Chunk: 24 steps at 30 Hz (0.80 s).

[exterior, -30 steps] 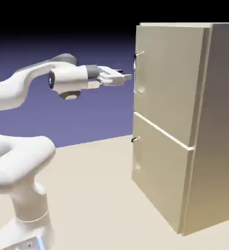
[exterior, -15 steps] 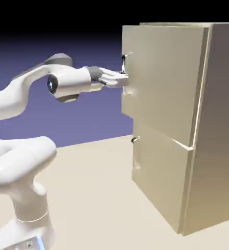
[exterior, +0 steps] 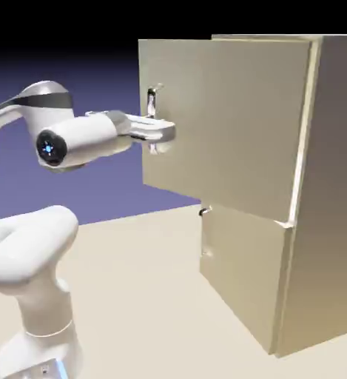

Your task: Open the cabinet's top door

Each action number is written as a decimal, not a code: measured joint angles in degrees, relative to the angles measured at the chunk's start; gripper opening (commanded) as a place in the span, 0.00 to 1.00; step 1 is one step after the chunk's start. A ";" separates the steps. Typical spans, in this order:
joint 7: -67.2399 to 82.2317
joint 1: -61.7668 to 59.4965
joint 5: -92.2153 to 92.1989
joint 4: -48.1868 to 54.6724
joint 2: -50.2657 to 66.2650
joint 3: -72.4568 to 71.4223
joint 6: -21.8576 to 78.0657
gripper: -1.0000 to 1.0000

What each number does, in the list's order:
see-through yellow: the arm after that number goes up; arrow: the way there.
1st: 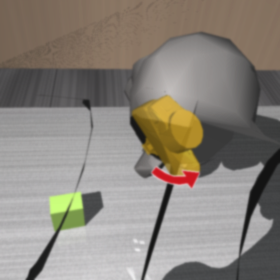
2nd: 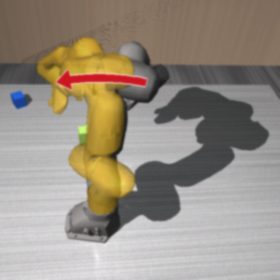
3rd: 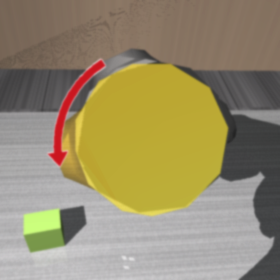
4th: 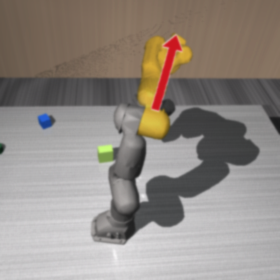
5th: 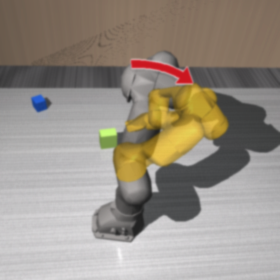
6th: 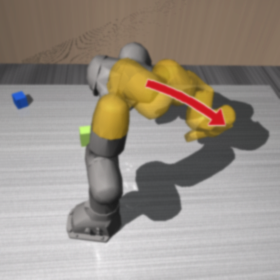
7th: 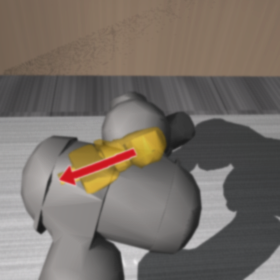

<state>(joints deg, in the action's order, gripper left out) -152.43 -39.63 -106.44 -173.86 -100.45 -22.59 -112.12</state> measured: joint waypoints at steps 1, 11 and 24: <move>-0.07 -1.82 0.35 -0.26 -0.54 0.97 2.49 0.00; 4.45 -16.70 8.41 -1.00 2.59 15.43 25.41 0.00; 21.04 -12.83 33.27 8.96 28.39 39.03 41.15 0.00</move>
<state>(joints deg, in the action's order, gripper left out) -131.38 -52.46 -73.17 -164.90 -72.07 16.44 -70.96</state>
